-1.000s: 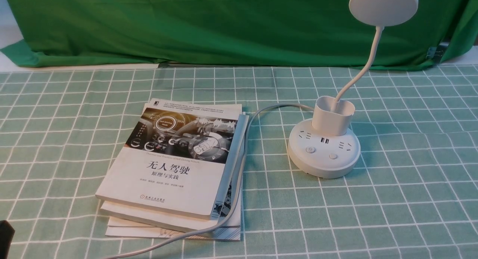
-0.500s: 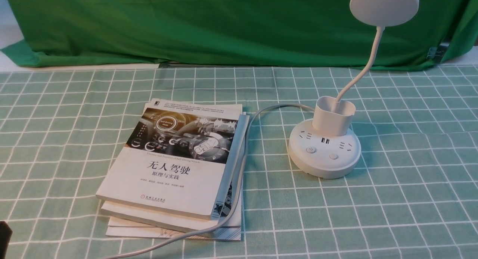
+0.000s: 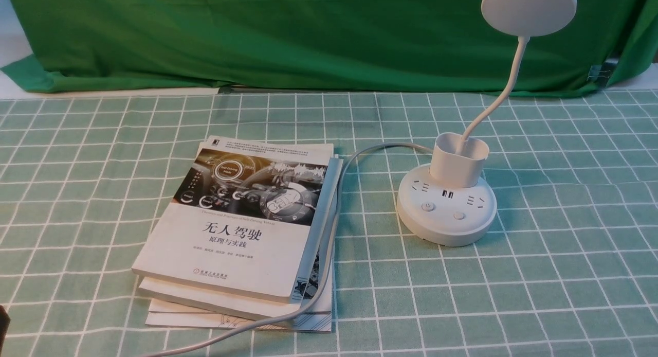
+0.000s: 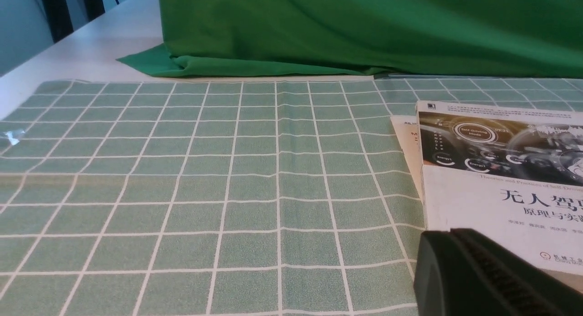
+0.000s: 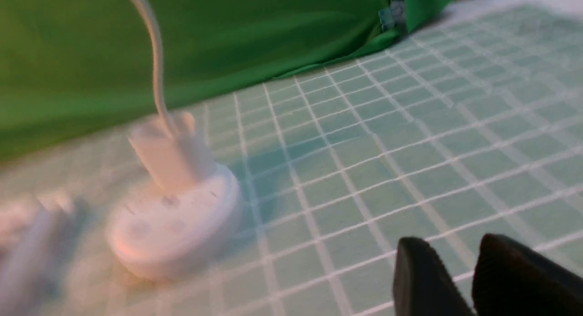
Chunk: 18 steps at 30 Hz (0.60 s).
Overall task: Turn on the table lamp.
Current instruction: 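Press the button on the base of the white desk lamp with the right gripper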
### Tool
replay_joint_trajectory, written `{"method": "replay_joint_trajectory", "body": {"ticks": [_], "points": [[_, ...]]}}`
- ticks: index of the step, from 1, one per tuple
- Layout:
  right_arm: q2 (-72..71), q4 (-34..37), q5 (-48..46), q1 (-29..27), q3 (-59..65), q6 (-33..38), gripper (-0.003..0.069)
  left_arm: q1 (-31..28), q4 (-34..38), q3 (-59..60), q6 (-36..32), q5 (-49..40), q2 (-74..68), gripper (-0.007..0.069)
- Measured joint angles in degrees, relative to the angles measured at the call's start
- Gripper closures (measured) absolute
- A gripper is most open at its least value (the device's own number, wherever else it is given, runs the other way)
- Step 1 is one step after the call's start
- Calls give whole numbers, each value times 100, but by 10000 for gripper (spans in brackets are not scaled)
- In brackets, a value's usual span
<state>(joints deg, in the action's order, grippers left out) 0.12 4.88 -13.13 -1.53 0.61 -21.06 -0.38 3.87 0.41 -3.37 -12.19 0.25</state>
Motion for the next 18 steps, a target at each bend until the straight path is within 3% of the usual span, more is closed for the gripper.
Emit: {"method": "replay_joint_trajectory", "body": {"ticks": [4,7,14,18], "points": [[0,839,0,0,0,-3029,421,0,-17,0,0,0,0,603],[0,938,0,0,0,-3829,421,0,-17,0,0,0,0,603],[0,969,60,0,0,-2984,421,0,-19,0,0,0,0,603],[0,988,390,90,-20,-1722,432,0,-41,0,0,0,0,603]]}}
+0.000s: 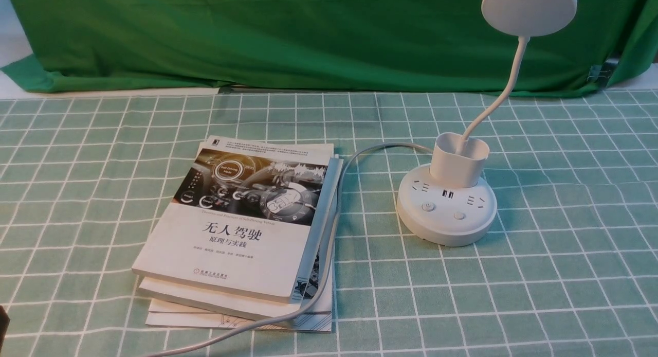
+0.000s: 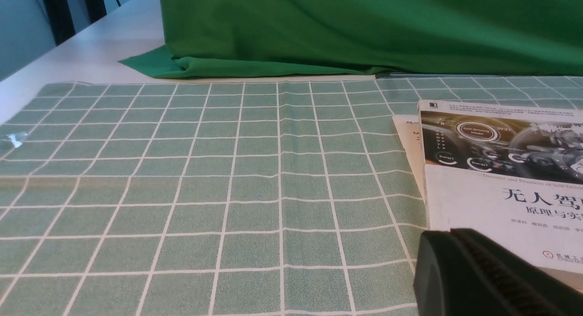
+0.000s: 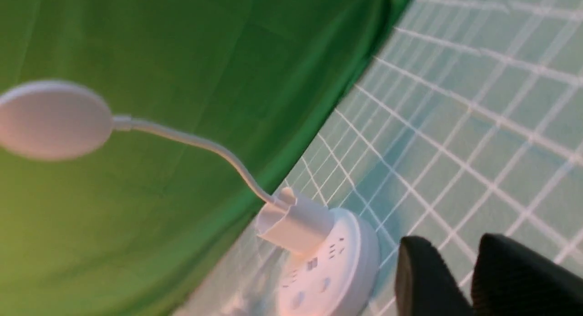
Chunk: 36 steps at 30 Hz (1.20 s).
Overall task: Turn on the table lamp.
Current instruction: 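Press the button on the base of the white desk lamp with the right gripper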
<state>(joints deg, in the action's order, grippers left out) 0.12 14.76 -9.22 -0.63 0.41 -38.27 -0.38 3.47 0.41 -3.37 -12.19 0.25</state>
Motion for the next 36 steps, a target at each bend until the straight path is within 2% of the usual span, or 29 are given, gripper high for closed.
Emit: {"method": "replay_joint_trajectory", "body": {"ticks": [2,4,7,8,10,13,17,22,26,32,36], "points": [[0,0,-29,125,-208,1005,461,0,-13,0,0,0,0,603],[122,0,-110,307,-694,2006,525,0,-13,0,0,0,0,603],[714,0,-395,547,-1605,3105,618,0,-13,0,0,0,0,603],[1030,0,-608,626,-2040,3555,629,0,-13,0,0,0,0,603],[1460,0,-866,709,-2407,3980,630,0,-13,0,0,0,0,603],[2856,0,-1802,940,-3644,5070,631,0,-18,0,0,0,0,603],[4306,11,-2798,1153,-4663,5773,631,0,-18,0,0,0,0,603],[5850,22,-3533,1389,-5229,6252,631,0,-18,0,0,0,0,603],[6672,39,-3480,1712,-5352,6413,631,0,-18,0,0,0,0,603],[7913,85,-2792,2302,-5416,6496,631,0,-18,0,0,0,0,603],[8393,85,-2459,2413,-5452,6496,631,0,-18,0,0,0,0,603]]}}
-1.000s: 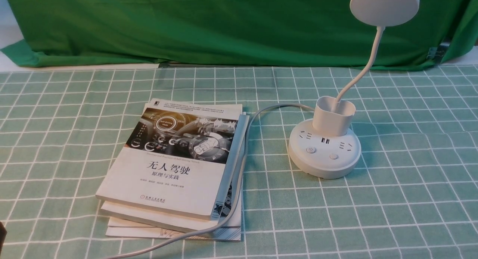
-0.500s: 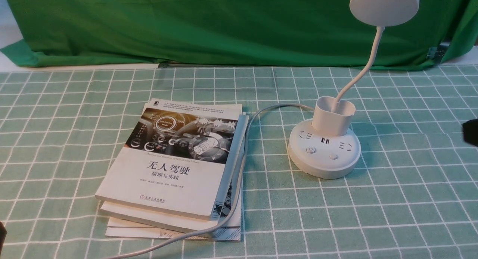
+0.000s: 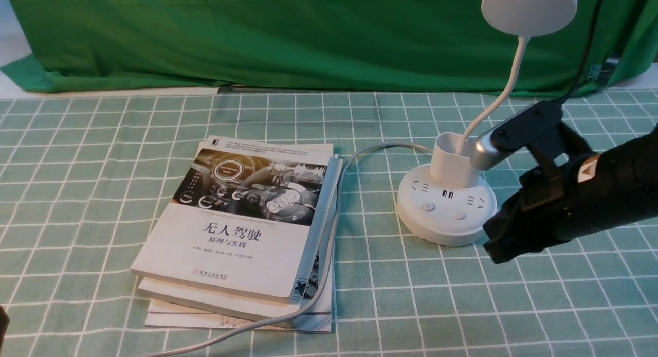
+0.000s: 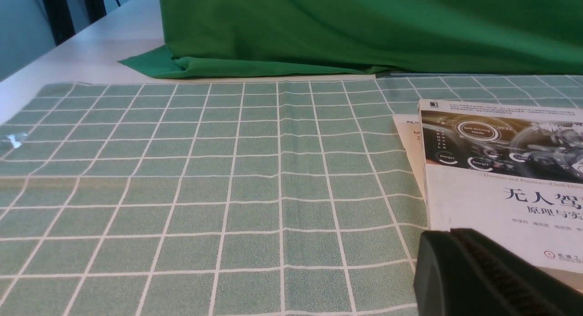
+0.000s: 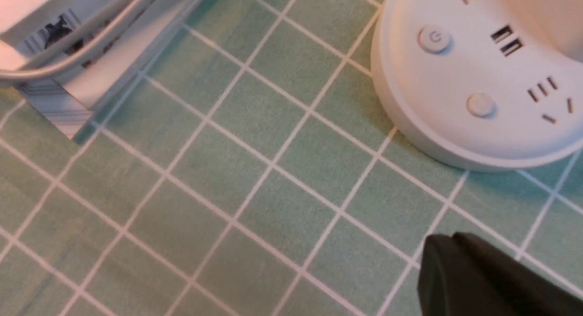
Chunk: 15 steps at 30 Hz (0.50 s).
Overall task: Turn on the table lamp.
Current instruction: 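Press the button on the base of the white desk lamp with the right gripper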
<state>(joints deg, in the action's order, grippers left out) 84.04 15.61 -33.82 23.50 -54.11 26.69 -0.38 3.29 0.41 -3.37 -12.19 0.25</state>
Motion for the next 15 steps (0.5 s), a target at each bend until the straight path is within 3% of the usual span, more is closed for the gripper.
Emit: {"method": "replay_joint_trajectory", "body": {"ticks": [15], "points": [[1693,-25,923,-65,-798,-280,631,0,0,0,0,0,0,603]]}}
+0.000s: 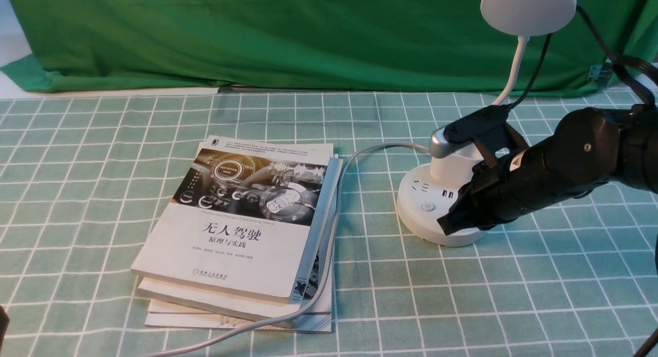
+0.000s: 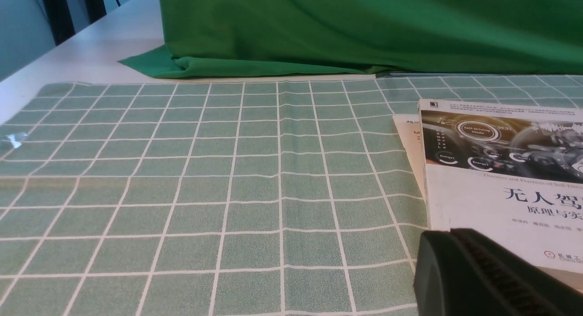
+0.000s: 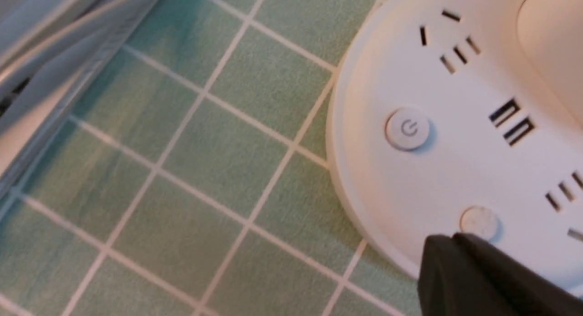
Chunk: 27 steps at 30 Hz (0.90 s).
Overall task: Turn on the table lamp.
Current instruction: 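Press the button on the base of the white desk lamp with the right gripper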
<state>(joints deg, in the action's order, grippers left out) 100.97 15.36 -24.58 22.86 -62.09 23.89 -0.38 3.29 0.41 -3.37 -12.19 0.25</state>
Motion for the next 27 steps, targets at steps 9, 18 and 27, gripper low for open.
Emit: {"method": "replay_joint_trajectory", "body": {"ticks": [9,18,27], "points": [[337,-278,286,-129,-78,-11,629,0,0,0,0,0,0,603],[341,-302,573,-131,-78,-11,629,0,0,0,0,0,0,603],[343,-307,584,-131,-78,-11,629,0,0,0,0,0,0,603]]}}
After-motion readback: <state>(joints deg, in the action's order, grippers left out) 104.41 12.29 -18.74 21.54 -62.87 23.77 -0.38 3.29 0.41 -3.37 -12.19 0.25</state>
